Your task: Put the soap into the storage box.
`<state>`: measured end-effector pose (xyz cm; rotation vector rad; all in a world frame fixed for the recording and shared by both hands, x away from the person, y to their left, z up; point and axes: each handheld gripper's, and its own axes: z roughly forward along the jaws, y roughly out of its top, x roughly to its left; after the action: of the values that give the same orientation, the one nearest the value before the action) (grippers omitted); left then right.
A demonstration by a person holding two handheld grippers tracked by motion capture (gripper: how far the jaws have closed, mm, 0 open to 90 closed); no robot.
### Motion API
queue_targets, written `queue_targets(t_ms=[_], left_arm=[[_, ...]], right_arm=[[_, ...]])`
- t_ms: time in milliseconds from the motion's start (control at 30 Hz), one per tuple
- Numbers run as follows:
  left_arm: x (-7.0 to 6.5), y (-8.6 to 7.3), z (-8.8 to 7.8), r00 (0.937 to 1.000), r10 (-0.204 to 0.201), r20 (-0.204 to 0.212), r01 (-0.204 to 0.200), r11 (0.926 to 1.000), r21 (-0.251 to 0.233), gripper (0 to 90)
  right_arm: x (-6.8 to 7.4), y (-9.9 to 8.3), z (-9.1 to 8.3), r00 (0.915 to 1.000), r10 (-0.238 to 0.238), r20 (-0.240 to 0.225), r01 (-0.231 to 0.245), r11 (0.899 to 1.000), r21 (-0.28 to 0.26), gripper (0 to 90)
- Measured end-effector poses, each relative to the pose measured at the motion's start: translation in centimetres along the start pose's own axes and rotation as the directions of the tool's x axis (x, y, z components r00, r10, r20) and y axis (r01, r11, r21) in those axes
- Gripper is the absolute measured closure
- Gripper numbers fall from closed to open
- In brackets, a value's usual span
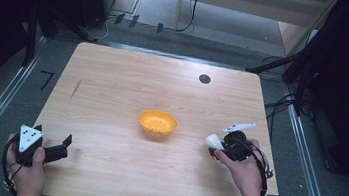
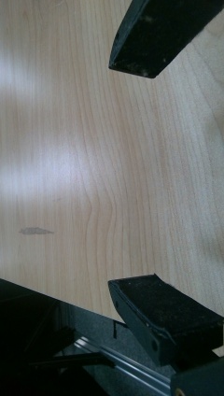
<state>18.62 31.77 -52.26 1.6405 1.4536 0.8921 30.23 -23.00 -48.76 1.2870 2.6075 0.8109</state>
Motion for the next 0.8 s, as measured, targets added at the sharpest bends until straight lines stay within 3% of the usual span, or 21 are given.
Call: queue_targets(t_ms=[100, 333, 400, 500, 600, 633, 767, 800], left_arm=[[0.0, 0.0, 0.0, 1.0, -0.001, 0.002, 0.001, 1.0, -0.001, 0.0], [0.0, 0.0, 0.0, 1.0, -0.001, 0.001, 0.001, 1.0, 0.001, 0.0], [0.0, 0.0, 0.0, 1.0, -0.002, 0.001, 0.002, 1.0, 0.0, 0.0], [0.0, 0.0, 0.0, 1.0, 0.002, 0.002, -0.002, 1.0, 0.002, 0.0], [0.0, 0.0, 0.0, 1.0, 0.001, 0.001, -0.001, 1.0, 0.002, 0.0], [0.0, 0.0, 0.0, 1.0, -0.001, 0.001, 0.001, 1.0, 0.002, 0.0], [0.1, 0.0, 0.0, 1.0, -0.006, 0.003, 0.006, 1.0, 0.0, 0.0], [0.1, 0.0, 0.0, 1.0, -0.007, 0.003, 0.007, 1.0, 0.001, 0.0]], right_arm=[[0.3, 0.6, -0.1, 0.9998, -0.02, -0.005, 0.02, 1.0, 0.003, 50.9], [1.1, 2.4, -0.2, 0.9918, -0.127, 0.006, 0.127, 0.992, 0.024, 50.8], [1.2, 2.6, -0.1, 0.9913, -0.132, 0.006, 0.132, 0.991, 0.021, 50.8], [1.5, 3.2, 0.1, 0.9833, -0.182, -0.003, 0.182, 0.983, 0.021, 50.8], [1.8, 3.5, 0.3, 0.979, -0.204, -0.001, 0.204, 0.979, 0.029, 50.8], [2.1, 3.8, 0.5, 0.9737, -0.228, -0.003, 0.228, 0.973, 0.032, 50.8], [2.3, 4.2, 0.7, 0.9714, -0.237, -0.009, 0.237, 0.971, 0.018, 50.8], [2.3, 4.3, 0.7, 0.9671, -0.254, -0.011, 0.254, 0.967, 0.01, 50.8]])
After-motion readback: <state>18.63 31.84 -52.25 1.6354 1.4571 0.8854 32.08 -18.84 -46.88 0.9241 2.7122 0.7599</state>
